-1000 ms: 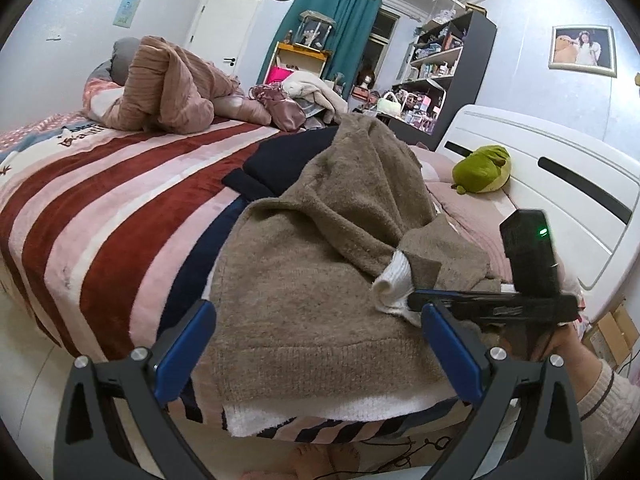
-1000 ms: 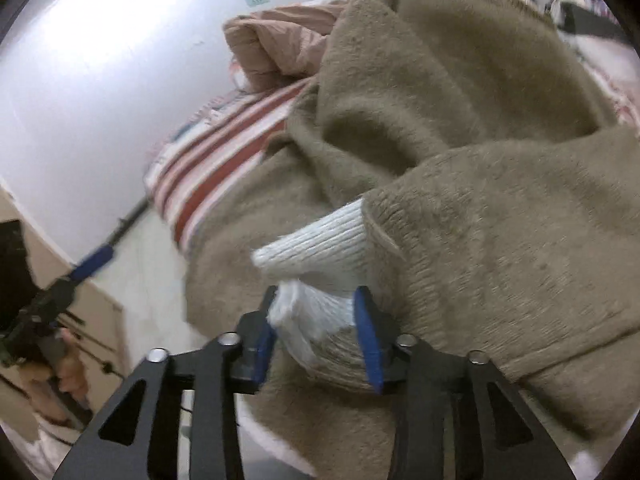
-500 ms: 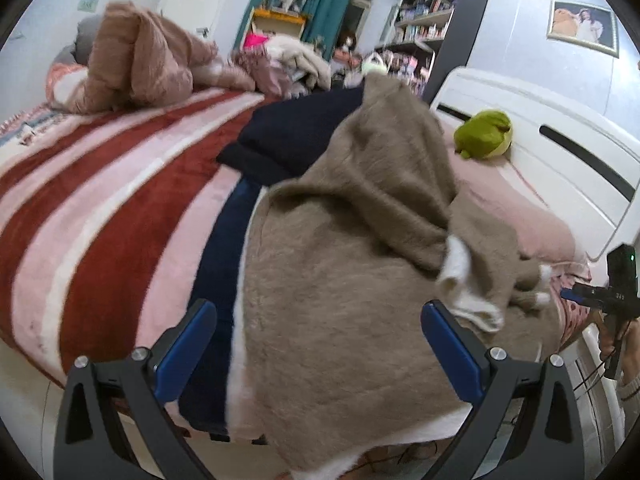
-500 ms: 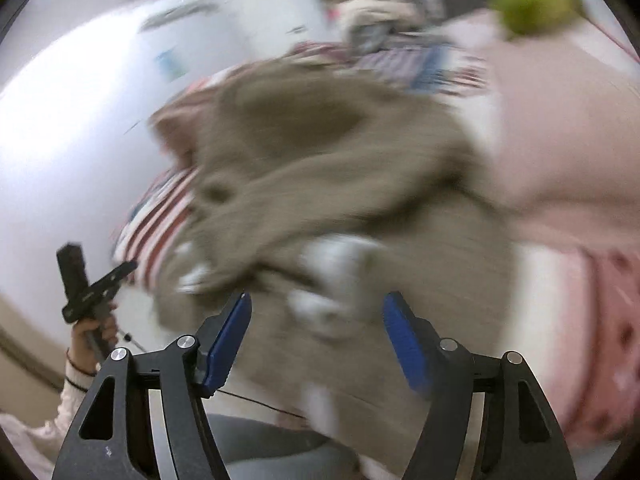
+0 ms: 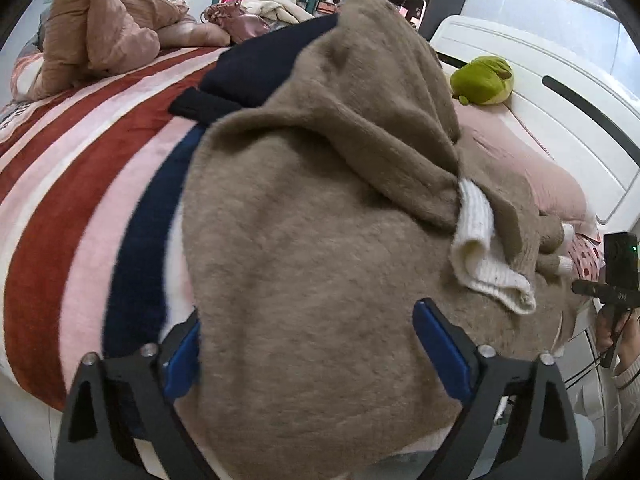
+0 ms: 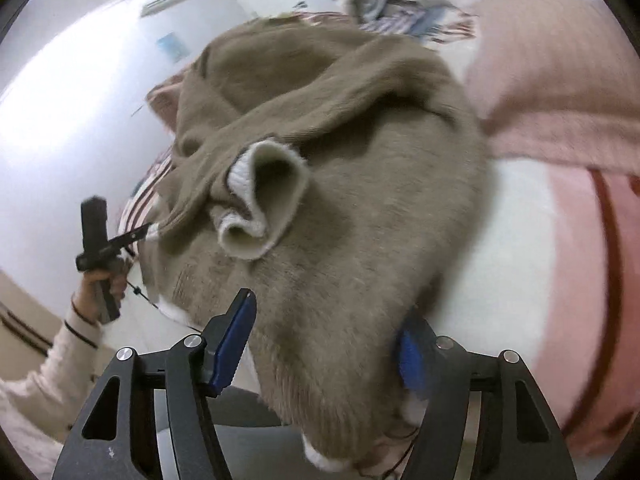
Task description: Fold small clothes
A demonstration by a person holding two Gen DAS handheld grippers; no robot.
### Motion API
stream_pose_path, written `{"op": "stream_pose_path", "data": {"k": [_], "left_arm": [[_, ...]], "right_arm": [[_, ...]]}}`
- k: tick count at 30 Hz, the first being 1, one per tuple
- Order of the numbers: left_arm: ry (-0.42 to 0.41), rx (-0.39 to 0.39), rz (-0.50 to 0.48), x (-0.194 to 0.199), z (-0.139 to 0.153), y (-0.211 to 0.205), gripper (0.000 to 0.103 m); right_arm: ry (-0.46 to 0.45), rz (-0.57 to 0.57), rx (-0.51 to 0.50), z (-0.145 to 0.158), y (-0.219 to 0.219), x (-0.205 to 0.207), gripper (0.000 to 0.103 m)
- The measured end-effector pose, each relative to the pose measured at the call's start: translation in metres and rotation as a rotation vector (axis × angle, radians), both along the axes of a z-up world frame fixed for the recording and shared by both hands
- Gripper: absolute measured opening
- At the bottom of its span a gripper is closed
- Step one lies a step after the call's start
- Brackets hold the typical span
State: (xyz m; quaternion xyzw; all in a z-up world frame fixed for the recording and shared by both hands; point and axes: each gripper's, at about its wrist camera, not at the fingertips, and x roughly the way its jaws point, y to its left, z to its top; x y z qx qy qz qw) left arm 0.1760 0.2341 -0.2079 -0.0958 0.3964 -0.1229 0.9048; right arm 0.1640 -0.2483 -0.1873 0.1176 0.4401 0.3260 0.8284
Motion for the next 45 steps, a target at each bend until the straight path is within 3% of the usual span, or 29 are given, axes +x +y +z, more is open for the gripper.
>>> {"op": "stream_pose_path", "data": {"k": [1, 3, 5, 6, 7, 11, 20, 24, 29, 32, 34, 36, 42, 45], "left_arm": [[0.002, 0.000, -0.006, -0.001, 0.001, -0.004, 0.078], [0.010, 0.020, -0.008, -0.002, 0.002, -0.010, 0.062], [0.022, 0.066, -0.002, -0.003, 0.004, -0.015, 0.041], [0.026, 0.056, -0.006, -0.005, 0.007, -0.015, 0.019], [0.025, 0.027, -0.018, -0.007, 0.010, -0.015, 0.015], [-0.062, -0.026, -0.053, -0.027, 0.037, -0.021, 0.014], [-0.251, -0.121, -0.100, -0.088, 0.101, -0.025, 0.011], [-0.293, -0.119, -0.099, -0.119, 0.124, -0.023, 0.010], [-0.284, -0.123, -0.068, -0.141, 0.137, -0.014, 0.010], [-0.288, -0.104, -0.042, -0.130, 0.139, -0.012, 0.007], [-0.279, -0.149, -0.040, -0.116, 0.138, -0.010, 0.007], [-0.277, -0.105, -0.015, -0.097, 0.136, -0.013, 0.007], [-0.237, -0.080, 0.014, -0.031, 0.133, -0.015, 0.007], [-0.189, -0.060, 0.052, 0.011, 0.125, -0.009, 0.007]], "right_arm": [[0.012, -0.006, 0.027, -0.001, 0.001, 0.004, 0.052], [0.027, -0.019, 0.035, -0.003, 0.008, 0.012, 0.027], [0.013, -0.027, 0.004, -0.007, 0.017, 0.019, 0.015], [0.011, -0.033, 0.005, -0.007, 0.020, 0.019, 0.010], [0.010, -0.042, 0.021, -0.005, 0.022, 0.021, 0.009], [-0.053, -0.062, 0.109, 0.016, 0.014, 0.003, 0.007], [-0.178, -0.063, 0.203, 0.071, 0.005, -0.037, 0.006], [-0.230, -0.060, 0.247, 0.098, -0.002, -0.061, 0.006], [-0.263, -0.060, 0.238, 0.120, -0.010, -0.087, 0.006], [-0.254, -0.068, 0.211, 0.126, -0.010, -0.086, 0.006], [-0.259, -0.075, 0.200, 0.128, -0.008, -0.075, 0.006], [-0.259, -0.085, 0.193, 0.129, -0.006, -0.066, 0.006], [-0.251, -0.143, 0.135, 0.129, 0.001, -0.006, 0.006], [-0.233, -0.176, 0.054, 0.127, 0.008, 0.031, 0.006]]}}
